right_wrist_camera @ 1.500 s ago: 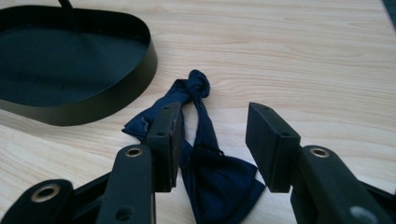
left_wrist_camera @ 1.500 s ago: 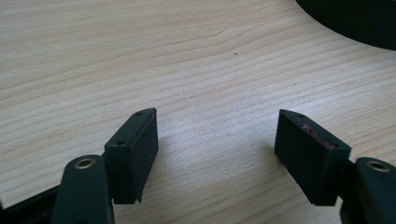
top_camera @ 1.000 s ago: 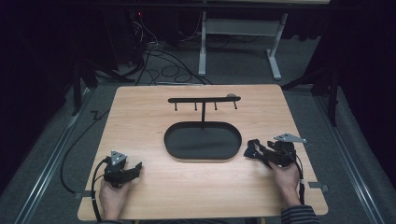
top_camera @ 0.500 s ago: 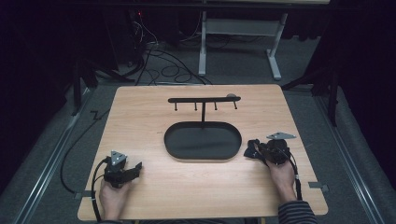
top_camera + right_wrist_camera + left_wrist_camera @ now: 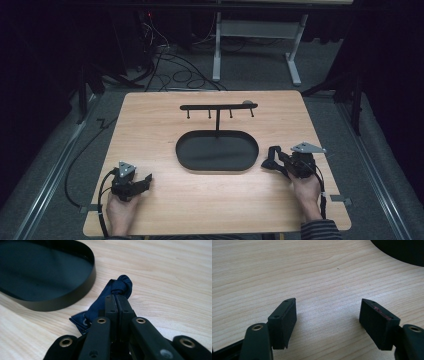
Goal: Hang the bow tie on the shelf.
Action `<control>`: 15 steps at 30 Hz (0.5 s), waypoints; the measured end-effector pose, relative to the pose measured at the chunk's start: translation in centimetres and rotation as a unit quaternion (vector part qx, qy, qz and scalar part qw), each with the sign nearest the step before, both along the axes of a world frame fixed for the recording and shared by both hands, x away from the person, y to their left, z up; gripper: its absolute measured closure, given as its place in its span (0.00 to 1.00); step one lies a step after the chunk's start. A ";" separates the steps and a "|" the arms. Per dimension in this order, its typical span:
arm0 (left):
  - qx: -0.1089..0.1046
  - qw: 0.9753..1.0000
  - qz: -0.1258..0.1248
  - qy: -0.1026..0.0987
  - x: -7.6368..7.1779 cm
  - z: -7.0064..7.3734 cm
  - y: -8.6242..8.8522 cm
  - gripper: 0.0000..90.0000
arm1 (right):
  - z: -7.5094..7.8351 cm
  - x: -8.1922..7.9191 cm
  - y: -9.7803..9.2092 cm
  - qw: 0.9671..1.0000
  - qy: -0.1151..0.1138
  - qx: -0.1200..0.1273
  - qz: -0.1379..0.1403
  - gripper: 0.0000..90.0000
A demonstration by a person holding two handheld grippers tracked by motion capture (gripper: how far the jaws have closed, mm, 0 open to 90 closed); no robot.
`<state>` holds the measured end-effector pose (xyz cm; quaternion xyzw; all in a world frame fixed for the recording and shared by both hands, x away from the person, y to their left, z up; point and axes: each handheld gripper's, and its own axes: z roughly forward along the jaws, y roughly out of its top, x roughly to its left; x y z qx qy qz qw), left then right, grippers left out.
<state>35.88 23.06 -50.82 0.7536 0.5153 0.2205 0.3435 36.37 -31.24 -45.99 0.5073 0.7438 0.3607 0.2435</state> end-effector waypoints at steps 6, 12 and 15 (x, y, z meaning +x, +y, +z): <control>0.000 1.000 0.000 0.000 0.0 0.0 0.0 0.34 | 1.7 -1.2 0.1 0.999 -0.028 0.009 0.016 1.00; 0.000 1.000 0.000 0.000 0.0 0.0 0.0 0.34 | 2.9 -1.8 0.5 0.998 -0.041 0.021 0.031 1.00; 0.000 1.000 0.001 -0.001 0.0 0.0 0.0 0.34 | 3.7 -2.0 0.8 0.997 -0.053 0.020 0.045 1.00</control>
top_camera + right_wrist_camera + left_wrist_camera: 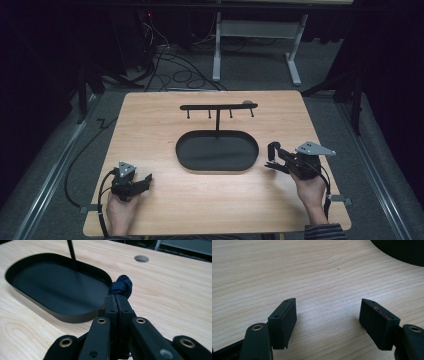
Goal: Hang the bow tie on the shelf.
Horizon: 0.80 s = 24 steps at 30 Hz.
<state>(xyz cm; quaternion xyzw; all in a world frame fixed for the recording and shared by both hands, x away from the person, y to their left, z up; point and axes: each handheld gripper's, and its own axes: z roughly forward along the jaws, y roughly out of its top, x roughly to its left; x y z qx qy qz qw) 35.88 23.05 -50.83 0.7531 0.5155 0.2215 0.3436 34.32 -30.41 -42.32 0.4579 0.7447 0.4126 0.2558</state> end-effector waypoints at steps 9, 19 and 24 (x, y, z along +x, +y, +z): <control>0.000 1.000 0.000 0.000 0.0 0.0 0.0 0.34 | 0.9 0.1 0.8 1.000 -0.005 0.009 0.018 1.00; 0.000 1.000 0.000 0.002 0.0 0.0 0.0 0.34 | 2.4 0.3 1.5 0.999 -0.020 0.017 0.041 1.00; 0.000 1.000 0.000 0.002 0.0 0.0 0.0 0.34 | 3.2 0.8 2.1 0.998 -0.027 0.020 0.053 1.00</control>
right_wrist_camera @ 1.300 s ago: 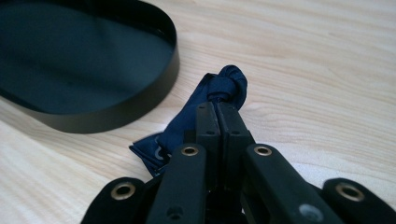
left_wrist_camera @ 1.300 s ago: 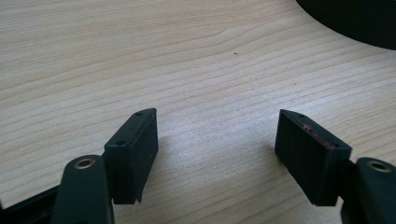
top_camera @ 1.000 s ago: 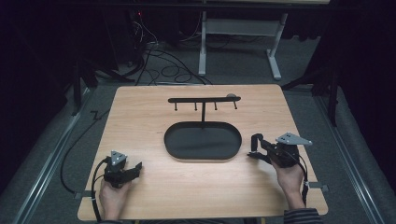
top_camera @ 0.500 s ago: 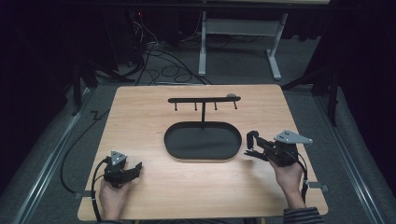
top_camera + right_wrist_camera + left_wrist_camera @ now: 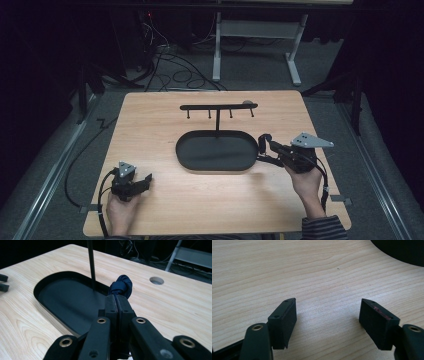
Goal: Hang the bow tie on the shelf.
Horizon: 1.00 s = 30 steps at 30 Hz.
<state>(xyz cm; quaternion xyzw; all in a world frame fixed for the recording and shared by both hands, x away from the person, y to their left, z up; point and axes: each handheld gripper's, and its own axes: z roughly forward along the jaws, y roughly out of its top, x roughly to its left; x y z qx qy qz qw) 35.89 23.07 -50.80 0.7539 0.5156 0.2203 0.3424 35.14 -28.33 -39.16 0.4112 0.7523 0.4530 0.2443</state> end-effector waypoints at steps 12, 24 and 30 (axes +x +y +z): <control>0.000 1.000 0.000 0.000 0.0 0.0 0.0 0.34 | 2.4 2.0 2.2 0.999 -0.019 0.003 0.035 1.00; 0.000 1.000 0.001 0.000 0.0 0.0 0.0 0.35 | 4.8 4.5 3.2 0.998 -0.031 0.021 0.052 1.00; 0.000 1.000 0.001 0.000 0.0 0.0 0.0 0.35 | 4.8 5.6 3.2 0.998 -0.026 0.020 0.048 1.00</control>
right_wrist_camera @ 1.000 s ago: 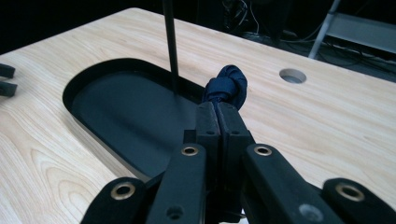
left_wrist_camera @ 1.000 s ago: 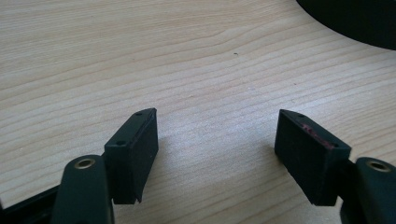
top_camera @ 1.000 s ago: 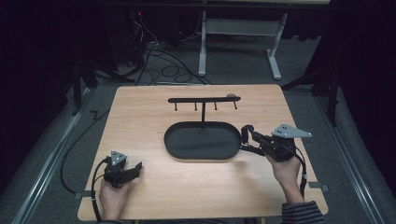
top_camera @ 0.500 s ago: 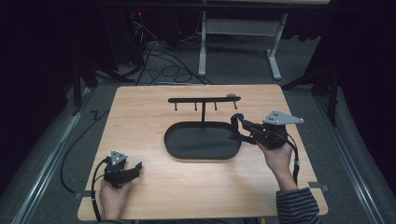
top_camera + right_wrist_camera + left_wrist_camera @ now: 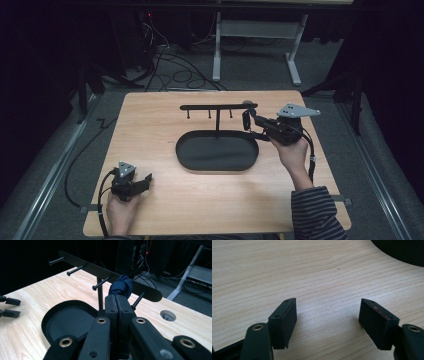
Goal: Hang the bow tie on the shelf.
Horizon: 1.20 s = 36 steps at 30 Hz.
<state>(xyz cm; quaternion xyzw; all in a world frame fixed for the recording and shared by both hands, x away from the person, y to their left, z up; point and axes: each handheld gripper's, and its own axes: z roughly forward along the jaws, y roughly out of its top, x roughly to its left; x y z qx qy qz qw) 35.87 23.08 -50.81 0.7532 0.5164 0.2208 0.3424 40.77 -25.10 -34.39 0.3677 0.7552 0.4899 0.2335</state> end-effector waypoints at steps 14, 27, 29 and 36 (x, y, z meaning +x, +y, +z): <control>0.001 1.000 -0.001 0.000 0.0 0.0 0.0 0.34 | -0.2 1.3 -0.5 1.000 0.016 -0.005 -0.021 1.00; 0.001 1.000 0.000 0.000 0.0 0.0 0.0 0.34 | -1.0 2.3 -0.8 0.999 0.034 -0.007 -0.035 1.00; 0.000 1.000 0.000 0.000 0.0 0.0 0.0 0.34 | -1.0 2.3 -0.8 0.999 0.035 -0.010 -0.039 0.99; -0.003 1.000 -0.001 0.000 0.0 0.0 0.0 0.34 | -1.6 3.0 -0.7 0.997 0.050 -0.018 -0.051 0.98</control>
